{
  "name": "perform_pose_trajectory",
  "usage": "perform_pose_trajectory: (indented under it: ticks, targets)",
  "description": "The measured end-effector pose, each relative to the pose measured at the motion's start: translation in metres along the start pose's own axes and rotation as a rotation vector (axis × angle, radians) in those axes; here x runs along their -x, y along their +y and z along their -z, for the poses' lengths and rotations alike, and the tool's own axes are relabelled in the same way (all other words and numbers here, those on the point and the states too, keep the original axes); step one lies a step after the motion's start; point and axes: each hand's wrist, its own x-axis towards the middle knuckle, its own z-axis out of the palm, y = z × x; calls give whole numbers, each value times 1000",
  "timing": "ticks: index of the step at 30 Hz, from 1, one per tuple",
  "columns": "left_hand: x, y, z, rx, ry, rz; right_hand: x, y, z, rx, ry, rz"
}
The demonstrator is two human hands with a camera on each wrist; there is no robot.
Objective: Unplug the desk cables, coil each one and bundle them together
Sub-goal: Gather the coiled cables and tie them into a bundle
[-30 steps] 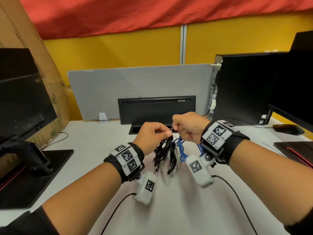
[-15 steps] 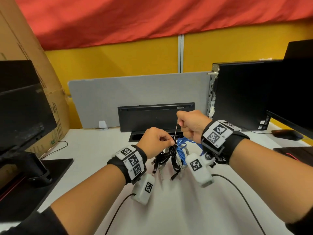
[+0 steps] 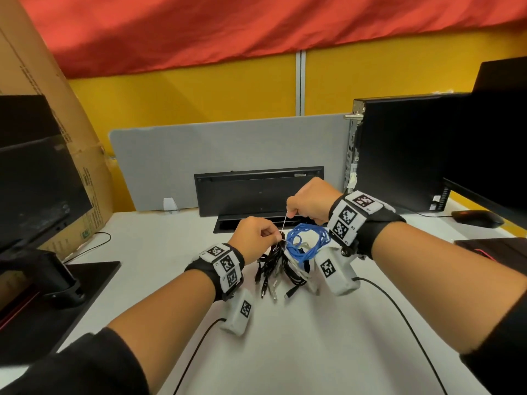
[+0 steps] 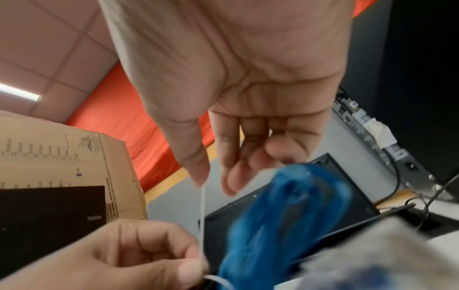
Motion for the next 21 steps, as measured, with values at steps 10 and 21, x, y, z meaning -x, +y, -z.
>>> perform_pose_trajectory:
  ticks: [10,21]
  targets:
    - [4,-11,-5,72,12,28,2,28,-6,336,0,59]
    - [9,-6,-13,94,25,38,5,73,-28,156,-43,18]
